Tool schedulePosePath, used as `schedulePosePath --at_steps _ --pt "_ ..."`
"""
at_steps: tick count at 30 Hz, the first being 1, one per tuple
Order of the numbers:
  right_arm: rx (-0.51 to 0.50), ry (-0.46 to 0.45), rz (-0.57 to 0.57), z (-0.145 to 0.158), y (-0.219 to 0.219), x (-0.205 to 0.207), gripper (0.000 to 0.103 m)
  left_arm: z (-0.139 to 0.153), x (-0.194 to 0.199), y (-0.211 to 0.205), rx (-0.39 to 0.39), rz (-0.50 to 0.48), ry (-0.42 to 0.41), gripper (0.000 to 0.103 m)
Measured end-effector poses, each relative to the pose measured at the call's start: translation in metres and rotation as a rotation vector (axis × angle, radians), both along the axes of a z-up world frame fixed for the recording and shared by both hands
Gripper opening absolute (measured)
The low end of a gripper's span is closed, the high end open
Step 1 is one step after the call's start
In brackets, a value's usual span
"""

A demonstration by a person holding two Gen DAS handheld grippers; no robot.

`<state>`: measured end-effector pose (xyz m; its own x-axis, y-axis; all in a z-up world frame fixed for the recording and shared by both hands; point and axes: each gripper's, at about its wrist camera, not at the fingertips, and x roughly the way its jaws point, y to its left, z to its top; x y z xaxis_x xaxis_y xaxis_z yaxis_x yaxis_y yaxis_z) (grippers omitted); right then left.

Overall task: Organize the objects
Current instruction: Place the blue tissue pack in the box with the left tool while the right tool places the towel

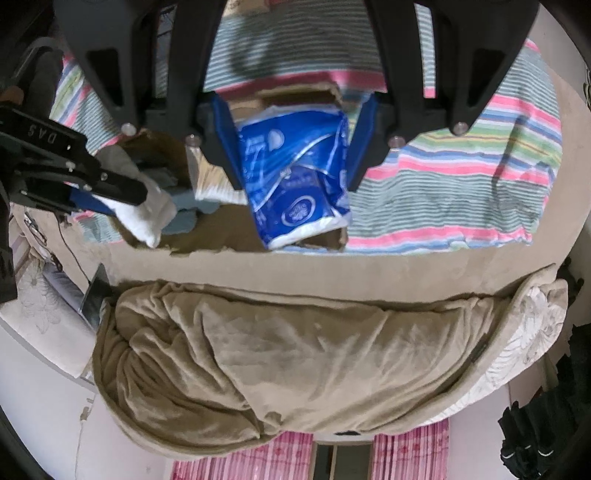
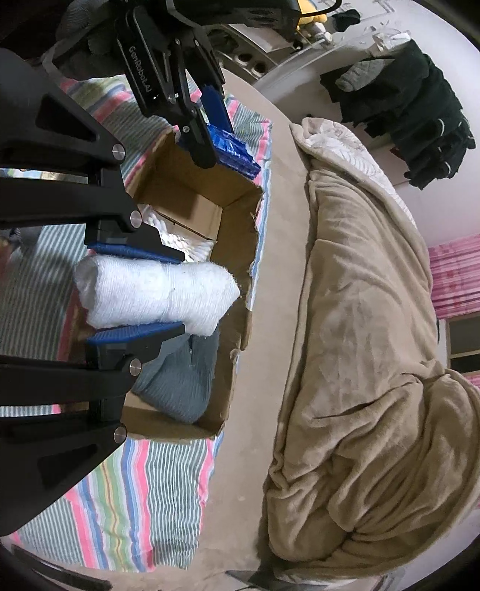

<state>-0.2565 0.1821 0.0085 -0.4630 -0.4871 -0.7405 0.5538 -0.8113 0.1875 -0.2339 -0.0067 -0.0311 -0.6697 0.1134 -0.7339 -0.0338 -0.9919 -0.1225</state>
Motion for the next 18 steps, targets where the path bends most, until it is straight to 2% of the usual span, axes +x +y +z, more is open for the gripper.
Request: schedulePosePath --at_steps 4,13,15,18 --pt "0.011 -0.025 0.003 -0.014 -0.006 -0.008 0.033 -0.012 -0.008 0.003 -0.015 -0.004 -0.020 0.055" --pt "0.023 -0.068 -0.011 -0.032 -0.007 -0.016 0.033 -0.011 -0.013 0.010 -0.014 -0.021 -0.024 0.056" --pt "0.021 -0.066 -0.013 -0.032 -0.006 -0.017 0.036 -0.014 -0.015 0.011 -0.017 -0.021 -0.045 0.057" --pt "0.017 -0.054 -0.013 -0.029 -0.006 -0.015 0.052 -0.016 -0.015 0.010 -0.010 -0.013 -0.061 0.057"
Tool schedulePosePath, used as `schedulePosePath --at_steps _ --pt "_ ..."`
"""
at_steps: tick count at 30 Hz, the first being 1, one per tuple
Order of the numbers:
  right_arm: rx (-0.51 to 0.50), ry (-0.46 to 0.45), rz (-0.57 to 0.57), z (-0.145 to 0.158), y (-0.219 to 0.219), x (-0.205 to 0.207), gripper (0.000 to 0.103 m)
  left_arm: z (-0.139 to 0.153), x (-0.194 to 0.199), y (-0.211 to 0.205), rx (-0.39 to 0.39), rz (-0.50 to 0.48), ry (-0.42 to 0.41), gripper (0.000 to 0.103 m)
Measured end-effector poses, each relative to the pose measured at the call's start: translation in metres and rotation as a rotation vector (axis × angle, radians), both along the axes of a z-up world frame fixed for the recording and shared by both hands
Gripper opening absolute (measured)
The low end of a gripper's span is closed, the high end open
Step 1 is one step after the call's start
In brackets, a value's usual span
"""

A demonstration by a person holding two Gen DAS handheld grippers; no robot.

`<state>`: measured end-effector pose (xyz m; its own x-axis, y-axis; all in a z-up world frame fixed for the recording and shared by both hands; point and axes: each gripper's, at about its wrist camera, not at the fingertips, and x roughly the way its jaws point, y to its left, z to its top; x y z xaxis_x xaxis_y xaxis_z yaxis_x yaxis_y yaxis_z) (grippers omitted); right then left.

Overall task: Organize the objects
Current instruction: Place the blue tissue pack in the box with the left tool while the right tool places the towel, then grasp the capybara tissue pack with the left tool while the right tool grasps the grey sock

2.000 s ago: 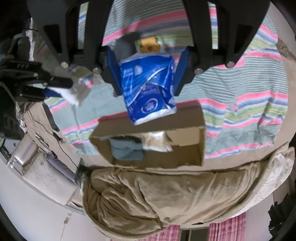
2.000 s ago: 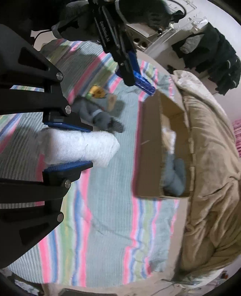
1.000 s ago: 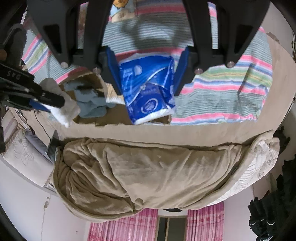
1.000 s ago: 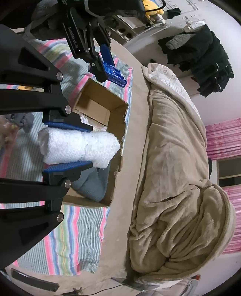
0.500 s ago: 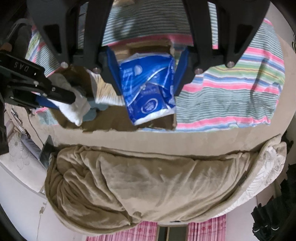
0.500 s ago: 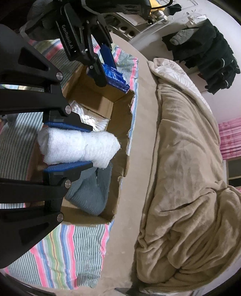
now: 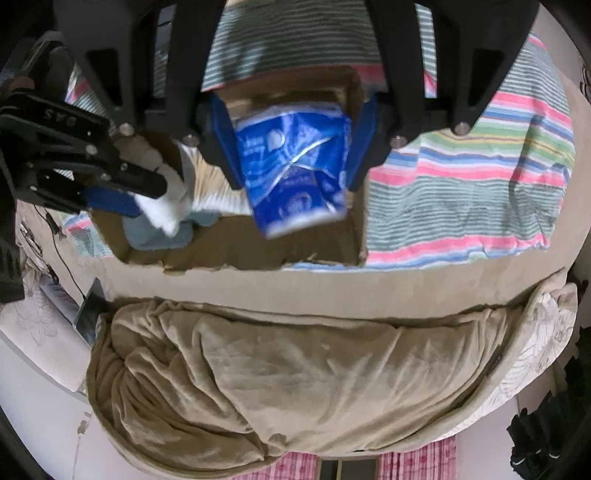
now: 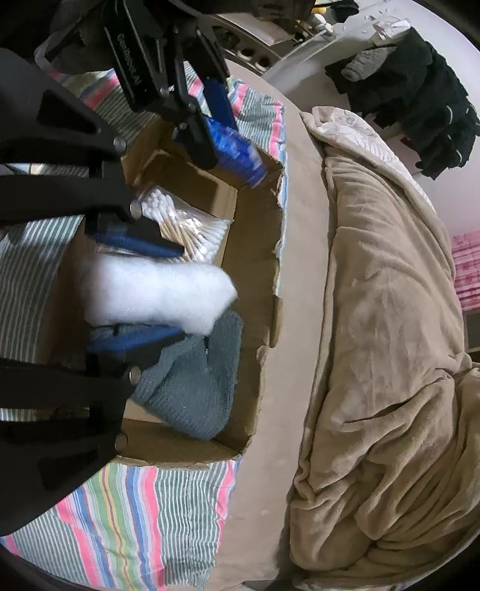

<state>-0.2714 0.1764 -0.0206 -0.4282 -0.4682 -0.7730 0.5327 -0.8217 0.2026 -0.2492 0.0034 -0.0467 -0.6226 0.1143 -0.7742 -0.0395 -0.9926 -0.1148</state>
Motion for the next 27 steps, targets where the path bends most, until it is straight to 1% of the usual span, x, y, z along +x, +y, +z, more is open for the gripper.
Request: schedulePosePath --at_steps 1,2,5,6,7,8,14,20,27 --pt "-0.003 0.008 -0.002 0.002 0.001 0.001 0.060 0.002 0.001 0.000 0.001 0.002 0.002 0.058" --pt "-0.005 0.014 -0.006 0.004 0.002 0.002 0.064 0.003 0.002 -0.001 0.002 0.004 0.005 0.058" --pt "-0.014 0.024 -0.014 0.010 0.005 0.005 0.064 0.010 0.007 0.000 0.002 0.002 0.016 0.062" --pt "-0.016 0.026 -0.014 0.012 0.005 0.006 0.064 0.012 0.009 0.000 0.002 0.000 0.019 0.073" --pt "-0.019 0.027 -0.014 0.014 0.006 0.007 0.064 0.014 0.012 0.000 0.006 -0.001 0.025 0.081" --pt "-0.022 0.028 -0.014 0.016 0.007 0.009 0.064 0.017 0.015 -0.001 0.010 -0.001 0.032 0.082" --pt "-0.029 0.042 -0.008 0.029 0.009 0.028 0.064 0.033 0.033 0.000 0.006 0.006 0.060 0.083" --pt "-0.044 0.061 -0.008 0.044 0.014 0.051 0.064 0.051 0.060 0.004 -0.031 0.021 0.088 0.084" --pt "-0.048 0.080 -0.001 0.055 0.022 0.077 0.064 0.063 0.096 0.004 -0.016 0.038 0.112 0.085"
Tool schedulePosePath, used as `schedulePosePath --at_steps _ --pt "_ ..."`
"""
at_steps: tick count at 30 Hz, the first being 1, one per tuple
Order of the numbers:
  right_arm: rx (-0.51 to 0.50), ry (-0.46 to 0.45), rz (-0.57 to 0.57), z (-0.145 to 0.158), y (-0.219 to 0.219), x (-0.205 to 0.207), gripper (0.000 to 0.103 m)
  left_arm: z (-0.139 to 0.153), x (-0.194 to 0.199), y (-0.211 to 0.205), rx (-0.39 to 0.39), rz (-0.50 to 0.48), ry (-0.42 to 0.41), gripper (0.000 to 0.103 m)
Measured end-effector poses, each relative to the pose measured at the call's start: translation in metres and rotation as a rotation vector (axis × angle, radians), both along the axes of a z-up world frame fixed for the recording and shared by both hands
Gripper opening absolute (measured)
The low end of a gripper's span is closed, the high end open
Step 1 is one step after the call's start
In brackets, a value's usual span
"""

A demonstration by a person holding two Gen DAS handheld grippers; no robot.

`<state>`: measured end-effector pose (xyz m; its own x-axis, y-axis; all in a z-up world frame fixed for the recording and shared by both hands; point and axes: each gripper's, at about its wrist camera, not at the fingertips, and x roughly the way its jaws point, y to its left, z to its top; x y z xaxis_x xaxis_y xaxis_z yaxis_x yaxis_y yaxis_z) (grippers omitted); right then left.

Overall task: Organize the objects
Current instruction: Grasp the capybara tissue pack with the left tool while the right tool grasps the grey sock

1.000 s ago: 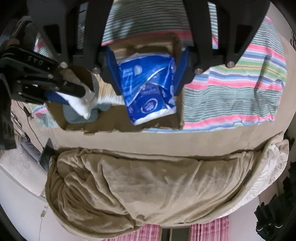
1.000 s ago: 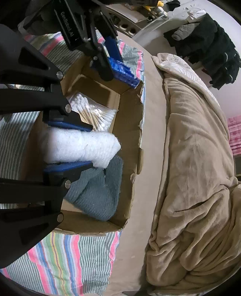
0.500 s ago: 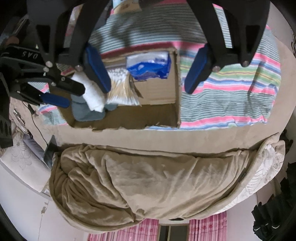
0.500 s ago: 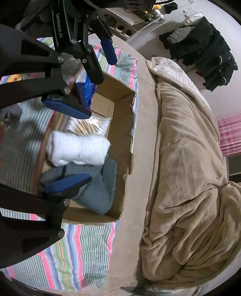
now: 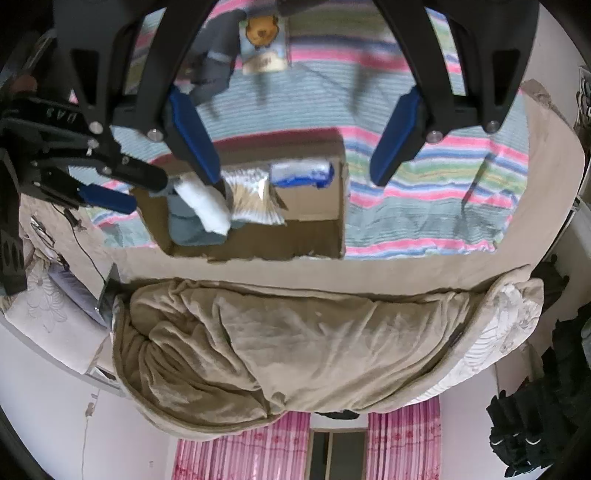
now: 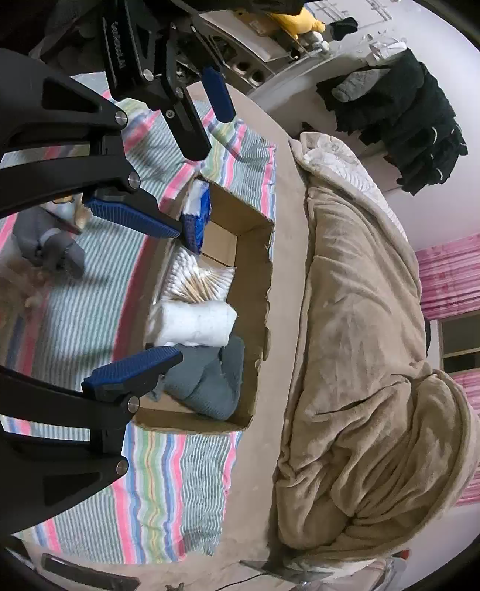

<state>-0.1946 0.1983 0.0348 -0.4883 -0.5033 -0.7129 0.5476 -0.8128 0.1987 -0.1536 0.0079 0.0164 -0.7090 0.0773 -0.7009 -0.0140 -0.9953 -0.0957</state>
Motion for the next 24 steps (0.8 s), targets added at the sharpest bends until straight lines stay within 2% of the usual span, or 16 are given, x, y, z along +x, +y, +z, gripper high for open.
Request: schedulePosePath --at_steps 8,14,24 --pt "-0.010 0.013 -0.007 0.007 0.011 0.020 0.064 0.000 0.026 -0.002 0.004 0.009 -0.005 0.085" --pt "-0.001 0.004 0.001 0.004 0.011 0.033 0.064 -0.012 0.037 -0.009 0.017 0.024 -0.031 0.085" --pt "0.036 -0.066 0.024 -0.028 0.001 0.048 0.064 -0.042 0.046 -0.021 0.037 0.032 -0.089 0.085"
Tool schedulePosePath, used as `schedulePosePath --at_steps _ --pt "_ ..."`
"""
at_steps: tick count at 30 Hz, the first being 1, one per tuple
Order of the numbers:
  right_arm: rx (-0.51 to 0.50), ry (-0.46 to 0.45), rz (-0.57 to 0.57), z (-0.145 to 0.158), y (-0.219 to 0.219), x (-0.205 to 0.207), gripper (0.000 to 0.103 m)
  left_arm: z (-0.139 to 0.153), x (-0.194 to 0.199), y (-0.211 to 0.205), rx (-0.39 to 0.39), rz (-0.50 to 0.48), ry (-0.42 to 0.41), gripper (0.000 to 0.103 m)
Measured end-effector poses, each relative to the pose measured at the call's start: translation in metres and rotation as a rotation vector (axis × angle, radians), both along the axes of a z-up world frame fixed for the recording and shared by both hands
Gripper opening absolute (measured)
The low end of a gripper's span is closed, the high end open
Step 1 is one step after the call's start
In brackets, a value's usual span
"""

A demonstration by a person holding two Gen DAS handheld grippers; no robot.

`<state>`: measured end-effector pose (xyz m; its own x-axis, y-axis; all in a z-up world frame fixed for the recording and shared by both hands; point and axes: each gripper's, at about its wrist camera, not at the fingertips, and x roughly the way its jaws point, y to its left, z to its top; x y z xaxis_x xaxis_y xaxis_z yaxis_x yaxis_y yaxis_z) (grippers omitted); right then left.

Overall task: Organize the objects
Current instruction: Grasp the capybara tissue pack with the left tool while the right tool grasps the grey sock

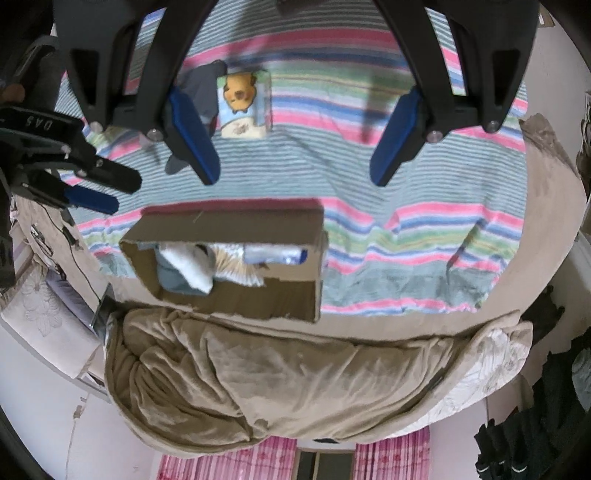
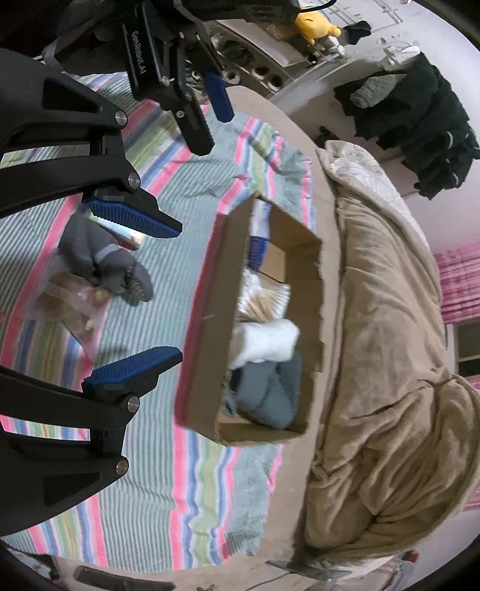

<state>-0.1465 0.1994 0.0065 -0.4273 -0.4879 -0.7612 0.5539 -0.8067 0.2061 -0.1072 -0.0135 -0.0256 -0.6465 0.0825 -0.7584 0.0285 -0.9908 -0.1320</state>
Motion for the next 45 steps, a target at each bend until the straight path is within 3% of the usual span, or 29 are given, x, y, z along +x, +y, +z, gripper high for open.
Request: schedulePosePath --at_steps 16,23,28,37,45 --pt "0.072 -0.116 0.063 -0.058 -0.033 0.004 0.062 -0.045 -0.002 -0.005 0.019 -0.009 -0.096 0.085" --pt "0.104 -0.136 0.098 -0.075 -0.042 0.005 0.028 -0.056 -0.007 0.001 0.010 -0.025 -0.124 0.085" --pt "0.084 -0.125 0.112 -0.067 -0.035 0.004 0.023 -0.058 -0.010 0.014 -0.026 -0.049 -0.134 0.085" --pt "-0.001 -0.052 0.064 -0.024 -0.002 0.003 0.023 -0.063 -0.013 0.048 -0.057 -0.118 -0.157 0.085" --pt "-0.057 -0.040 0.004 -0.016 0.026 -0.007 0.023 -0.093 -0.017 0.081 -0.108 -0.189 -0.245 0.085"
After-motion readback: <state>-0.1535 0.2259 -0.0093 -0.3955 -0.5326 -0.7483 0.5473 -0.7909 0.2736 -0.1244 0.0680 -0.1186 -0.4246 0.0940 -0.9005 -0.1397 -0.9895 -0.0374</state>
